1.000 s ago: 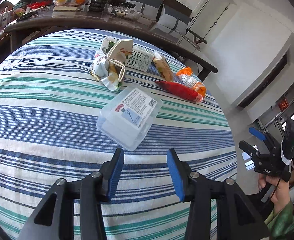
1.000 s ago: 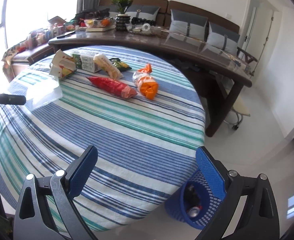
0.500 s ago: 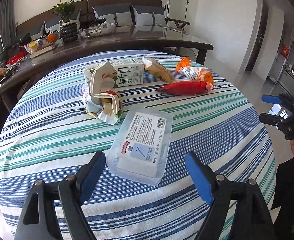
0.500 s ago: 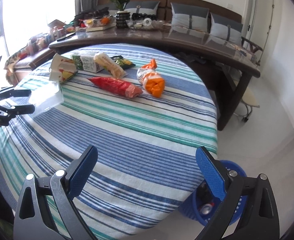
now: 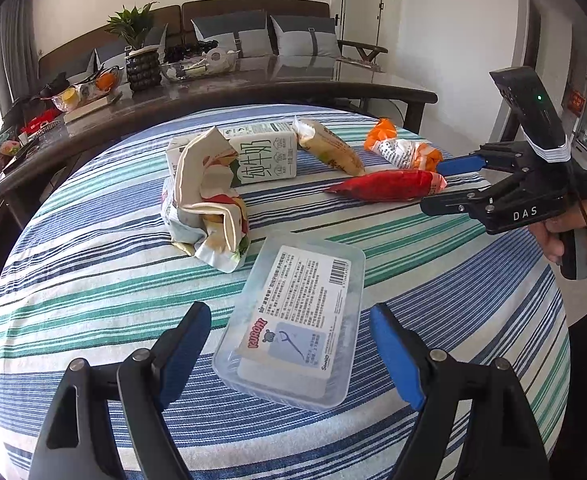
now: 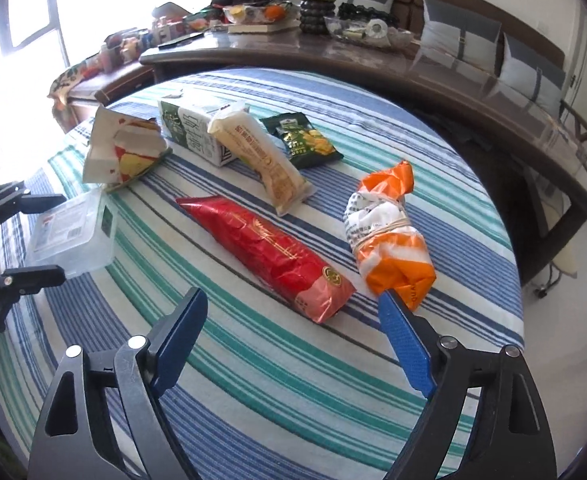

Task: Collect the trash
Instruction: 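Grasp the clear plastic box with the left tool and lift it, then grasp the red snack bar wrapper with the right tool while the left holds the box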

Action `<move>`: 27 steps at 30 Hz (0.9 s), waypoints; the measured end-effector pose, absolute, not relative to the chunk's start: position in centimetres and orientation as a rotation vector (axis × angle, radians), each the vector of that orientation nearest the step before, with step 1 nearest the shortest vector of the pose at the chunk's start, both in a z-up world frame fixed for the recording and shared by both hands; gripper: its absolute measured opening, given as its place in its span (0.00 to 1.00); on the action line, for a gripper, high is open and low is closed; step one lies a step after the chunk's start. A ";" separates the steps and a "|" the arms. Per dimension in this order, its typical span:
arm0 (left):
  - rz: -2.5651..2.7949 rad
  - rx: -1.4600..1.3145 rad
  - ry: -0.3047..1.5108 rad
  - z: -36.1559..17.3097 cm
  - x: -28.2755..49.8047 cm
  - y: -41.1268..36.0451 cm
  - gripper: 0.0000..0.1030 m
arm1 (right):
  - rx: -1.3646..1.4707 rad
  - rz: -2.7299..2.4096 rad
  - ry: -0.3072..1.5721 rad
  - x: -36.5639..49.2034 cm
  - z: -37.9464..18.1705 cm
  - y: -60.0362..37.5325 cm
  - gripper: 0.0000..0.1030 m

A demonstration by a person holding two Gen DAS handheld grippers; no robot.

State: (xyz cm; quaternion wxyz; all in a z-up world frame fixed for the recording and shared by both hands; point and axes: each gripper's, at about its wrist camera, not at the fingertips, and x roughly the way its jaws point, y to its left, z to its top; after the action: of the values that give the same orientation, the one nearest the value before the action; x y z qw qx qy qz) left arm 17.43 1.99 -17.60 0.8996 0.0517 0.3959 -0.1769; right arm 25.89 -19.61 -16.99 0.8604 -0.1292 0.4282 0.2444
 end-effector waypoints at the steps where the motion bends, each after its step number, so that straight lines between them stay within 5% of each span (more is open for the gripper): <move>1: -0.372 0.101 0.821 -17.6 17.4 2.1 0.67 | -0.262 0.514 0.914 26.3 -17.2 -19.3 0.70; 3: -0.361 0.105 0.820 -17.6 17.4 2.3 0.66 | -0.241 0.512 0.955 26.6 -17.4 -18.9 0.32; 6: -0.323 0.104 0.824 -17.5 17.2 2.7 0.66 | -0.167 0.539 1.023 25.7 -16.9 -18.4 0.25; 10: -0.265 0.059 0.841 -17.4 16.8 4.2 0.66 | -0.150 0.678 1.104 22.4 -16.5 -17.1 0.24; 14: -0.265 0.029 0.851 -17.5 16.3 4.8 0.68 | -0.145 0.665 1.014 21.7 -15.2 -17.0 0.72; 15: -0.270 0.030 0.857 -17.6 16.4 4.7 0.70 | -0.161 0.631 0.981 22.1 -15.0 -17.0 0.73; 23: -0.258 0.078 0.911 -18.8 17.8 3.6 0.70 | -0.218 0.520 0.950 27.5 -17.0 -15.6 0.70; 25: -0.260 0.076 0.908 -18.8 17.8 3.6 0.70 | -0.195 0.548 1.000 27.9 -17.8 -15.8 0.42; 27: -0.248 0.093 0.912 -18.8 17.7 3.5 0.70 | -0.223 0.551 1.007 27.2 -17.6 -15.7 0.31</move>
State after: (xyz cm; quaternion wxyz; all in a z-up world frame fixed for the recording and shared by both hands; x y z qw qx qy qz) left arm 17.69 3.53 -18.82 0.8894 0.0448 0.4390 -0.1192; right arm 27.21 -15.69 -17.64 0.8340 -0.1052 0.4752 0.2599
